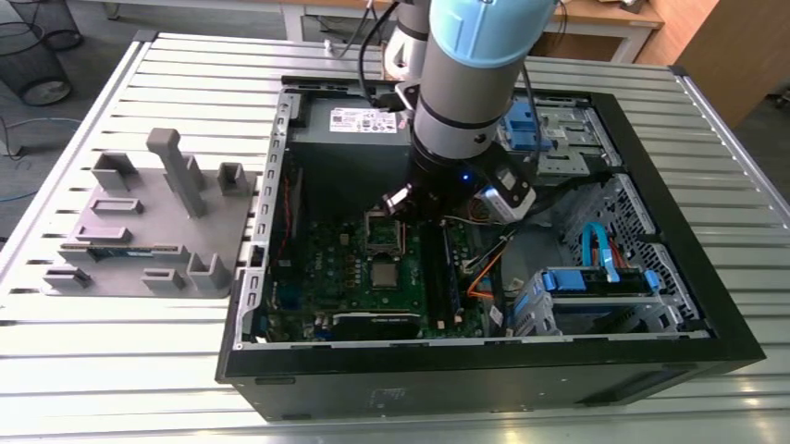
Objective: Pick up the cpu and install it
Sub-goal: 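Close the cpu cover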
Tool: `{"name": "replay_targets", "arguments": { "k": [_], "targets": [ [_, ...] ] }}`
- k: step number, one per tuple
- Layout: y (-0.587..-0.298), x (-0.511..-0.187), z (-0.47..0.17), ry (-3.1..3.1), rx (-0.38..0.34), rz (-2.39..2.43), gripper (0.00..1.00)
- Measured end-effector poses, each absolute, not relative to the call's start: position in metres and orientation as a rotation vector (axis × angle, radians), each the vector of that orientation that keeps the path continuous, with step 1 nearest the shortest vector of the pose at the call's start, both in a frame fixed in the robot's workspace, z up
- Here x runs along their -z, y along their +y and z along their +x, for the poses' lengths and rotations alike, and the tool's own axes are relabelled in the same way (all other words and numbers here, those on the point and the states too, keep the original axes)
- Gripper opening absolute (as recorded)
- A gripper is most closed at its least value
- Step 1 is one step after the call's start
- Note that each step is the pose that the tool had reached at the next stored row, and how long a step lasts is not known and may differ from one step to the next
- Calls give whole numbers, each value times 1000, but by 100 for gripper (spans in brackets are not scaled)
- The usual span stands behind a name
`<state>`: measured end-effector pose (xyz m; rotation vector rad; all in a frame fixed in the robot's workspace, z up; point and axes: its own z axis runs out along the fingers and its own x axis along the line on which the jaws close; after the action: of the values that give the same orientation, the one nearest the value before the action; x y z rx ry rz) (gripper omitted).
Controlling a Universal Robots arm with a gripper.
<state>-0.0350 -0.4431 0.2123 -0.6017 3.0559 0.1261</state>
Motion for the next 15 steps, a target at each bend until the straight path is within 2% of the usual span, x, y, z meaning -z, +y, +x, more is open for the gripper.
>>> {"name": "replay_targets", "arguments": {
  "k": [15],
  "targets": [
    [-436,-207,-40,3040,-143,-610,11]
  ]
}}
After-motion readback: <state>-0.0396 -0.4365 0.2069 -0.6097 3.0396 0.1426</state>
